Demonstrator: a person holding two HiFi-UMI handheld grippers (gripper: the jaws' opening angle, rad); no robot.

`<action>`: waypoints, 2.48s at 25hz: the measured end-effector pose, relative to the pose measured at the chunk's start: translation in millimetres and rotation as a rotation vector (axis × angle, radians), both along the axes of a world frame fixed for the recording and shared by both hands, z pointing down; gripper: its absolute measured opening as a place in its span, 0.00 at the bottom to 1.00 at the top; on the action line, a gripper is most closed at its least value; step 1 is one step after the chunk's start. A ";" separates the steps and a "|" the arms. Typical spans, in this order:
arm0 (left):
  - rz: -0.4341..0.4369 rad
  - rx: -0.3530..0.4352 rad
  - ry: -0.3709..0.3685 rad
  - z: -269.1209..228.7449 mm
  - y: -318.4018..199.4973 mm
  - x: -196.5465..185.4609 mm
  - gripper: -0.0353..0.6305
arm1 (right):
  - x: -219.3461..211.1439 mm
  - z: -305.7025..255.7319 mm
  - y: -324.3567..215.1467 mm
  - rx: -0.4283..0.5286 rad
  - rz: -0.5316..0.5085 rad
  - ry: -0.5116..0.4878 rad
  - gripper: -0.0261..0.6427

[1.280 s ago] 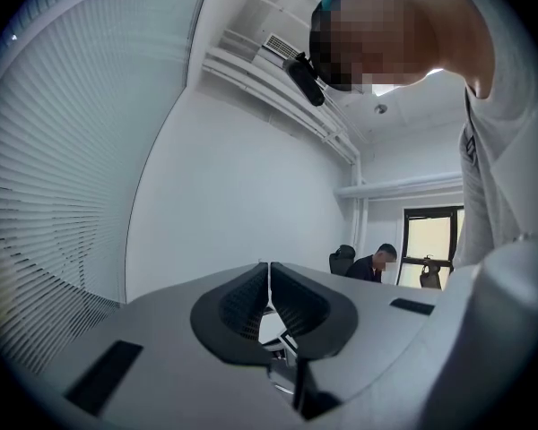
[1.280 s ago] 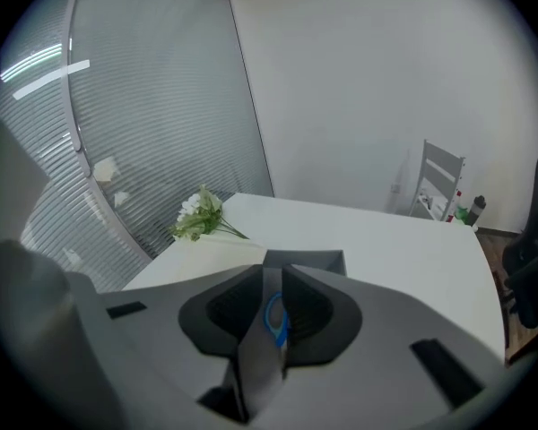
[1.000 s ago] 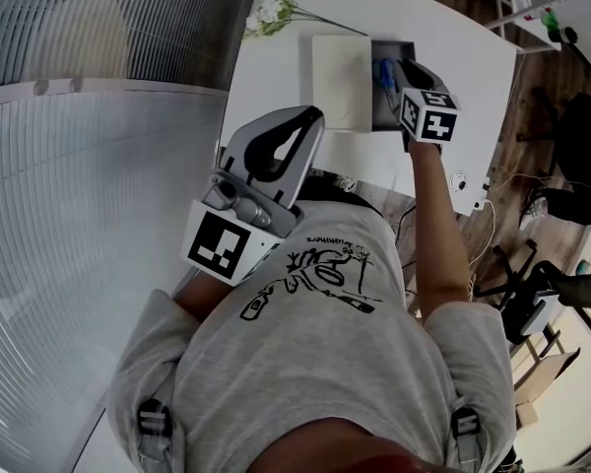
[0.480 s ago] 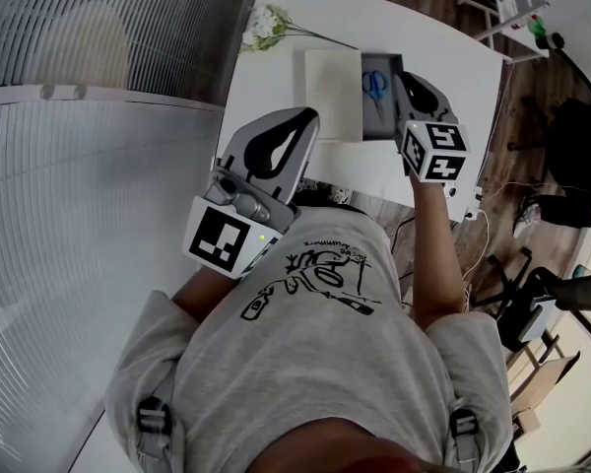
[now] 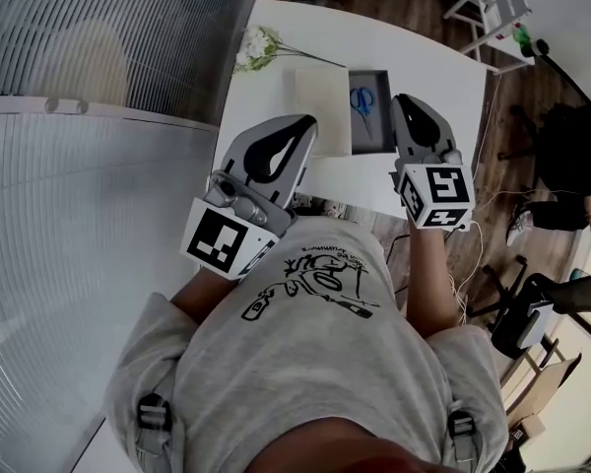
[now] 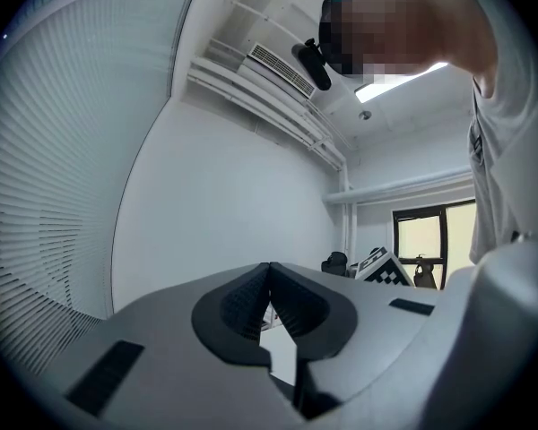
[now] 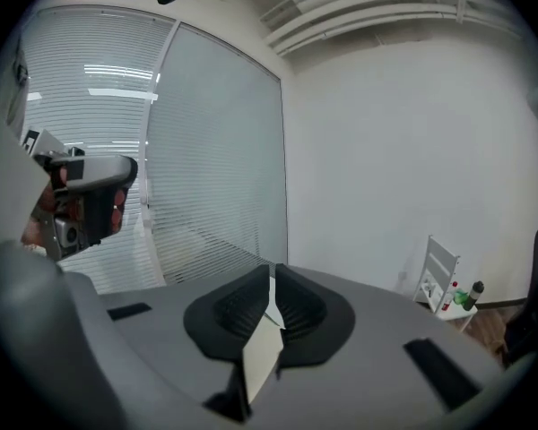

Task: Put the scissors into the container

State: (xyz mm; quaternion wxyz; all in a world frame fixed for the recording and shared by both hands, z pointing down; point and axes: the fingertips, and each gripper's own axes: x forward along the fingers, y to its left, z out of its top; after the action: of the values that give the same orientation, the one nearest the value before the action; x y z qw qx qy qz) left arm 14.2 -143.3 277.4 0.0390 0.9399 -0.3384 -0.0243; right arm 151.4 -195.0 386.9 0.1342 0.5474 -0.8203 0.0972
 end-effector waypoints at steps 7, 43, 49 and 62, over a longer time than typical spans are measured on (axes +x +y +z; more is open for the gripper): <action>0.024 0.019 0.002 -11.6 -0.6 8.1 0.08 | 0.9 -45.5 23.3 0.067 0.003 -0.003 0.07; 0.075 0.046 0.013 -25.8 -6.0 23.3 0.08 | -13.4 -139.3 92.3 0.235 -0.020 0.036 0.05; 0.075 0.057 0.015 -31.0 -6.4 25.5 0.09 | -8.7 -143.1 93.6 0.246 -0.004 0.048 0.05; 0.073 0.064 0.010 -35.7 -9.2 29.2 0.09 | 5.7 -140.3 89.8 0.245 0.037 0.048 0.05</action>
State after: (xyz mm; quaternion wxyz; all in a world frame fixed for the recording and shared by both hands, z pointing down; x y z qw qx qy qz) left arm 43.4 -152.5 241.7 0.0115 0.9522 -0.3030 -0.0386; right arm 157.1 -105.2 246.6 0.0840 0.5767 -0.8125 -0.0146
